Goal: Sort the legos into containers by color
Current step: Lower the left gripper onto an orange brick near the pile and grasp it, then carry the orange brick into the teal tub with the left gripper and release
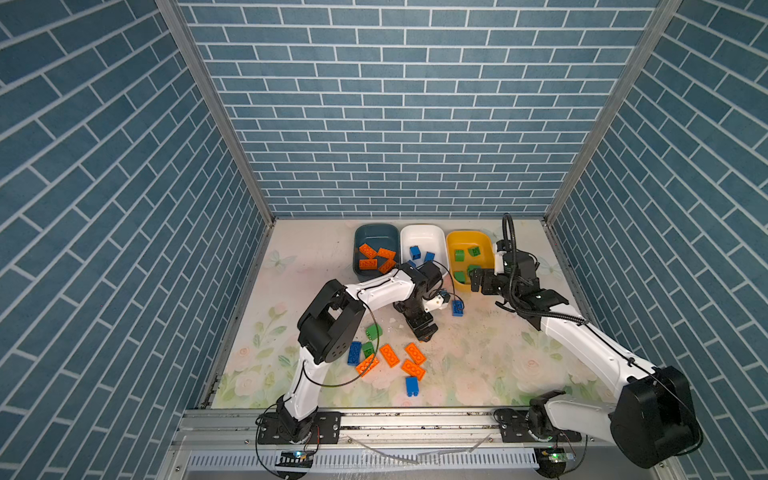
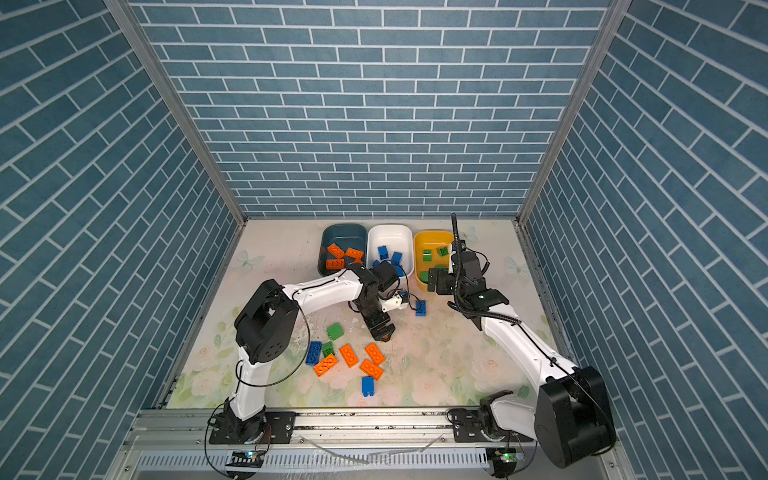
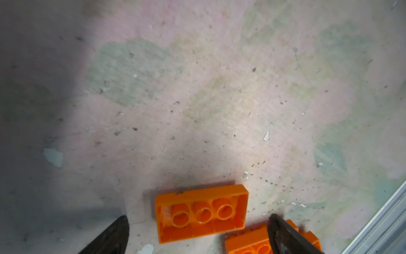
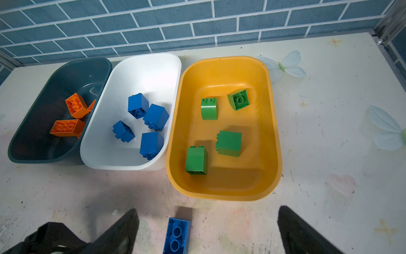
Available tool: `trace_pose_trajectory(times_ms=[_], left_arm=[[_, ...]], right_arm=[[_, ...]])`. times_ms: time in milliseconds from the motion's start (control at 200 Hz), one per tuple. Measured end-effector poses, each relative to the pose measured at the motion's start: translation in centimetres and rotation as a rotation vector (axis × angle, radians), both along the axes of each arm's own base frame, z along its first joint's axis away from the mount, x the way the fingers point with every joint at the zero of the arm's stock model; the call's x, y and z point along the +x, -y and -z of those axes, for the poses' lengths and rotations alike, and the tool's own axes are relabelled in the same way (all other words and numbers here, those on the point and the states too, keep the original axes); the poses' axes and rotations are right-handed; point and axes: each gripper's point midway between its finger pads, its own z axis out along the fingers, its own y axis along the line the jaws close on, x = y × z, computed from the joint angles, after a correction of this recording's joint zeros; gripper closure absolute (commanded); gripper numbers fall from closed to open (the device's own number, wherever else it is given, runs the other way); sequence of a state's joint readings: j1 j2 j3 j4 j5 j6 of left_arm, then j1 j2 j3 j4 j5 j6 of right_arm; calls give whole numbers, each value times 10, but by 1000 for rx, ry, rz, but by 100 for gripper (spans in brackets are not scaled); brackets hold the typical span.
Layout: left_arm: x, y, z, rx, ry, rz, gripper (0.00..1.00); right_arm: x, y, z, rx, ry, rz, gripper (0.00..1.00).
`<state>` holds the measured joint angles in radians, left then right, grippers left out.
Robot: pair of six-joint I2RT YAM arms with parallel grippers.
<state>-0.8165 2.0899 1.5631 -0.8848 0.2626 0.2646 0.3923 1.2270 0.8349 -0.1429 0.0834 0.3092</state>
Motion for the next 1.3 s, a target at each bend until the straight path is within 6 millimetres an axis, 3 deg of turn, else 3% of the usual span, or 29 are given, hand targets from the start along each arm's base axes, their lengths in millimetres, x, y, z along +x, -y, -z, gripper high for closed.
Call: trace_pose_trajectory(times_ms=[120,380,465,630,850,1005,1140,1300], left_arm=[[-2,2,6,36,29,24,3],[1,4,11,107,114,57,20],[2,3,12,123,128,55,21],[3,0,13,128,148,28,44],[11,-7,10,94,151,-43,53],[36,-21,-10,27,181,-156,54],[70,-35,-42,-61,231,-309,56],[108,-54,-63,-197,234,-505,57]], right_arm=[[1,0,-2,1,4,0,1],[1,0,-1,1,2,0,1],[0,0,-1,0,1,0,2],[1,0,1,-1,-4,0,1],[-1,-5,2,10,-14,-26,2],[-3,-14,4,37,-30,-68,2],[-5,-21,8,56,-49,-100,2],[-4,-29,9,77,-66,-133,3]])
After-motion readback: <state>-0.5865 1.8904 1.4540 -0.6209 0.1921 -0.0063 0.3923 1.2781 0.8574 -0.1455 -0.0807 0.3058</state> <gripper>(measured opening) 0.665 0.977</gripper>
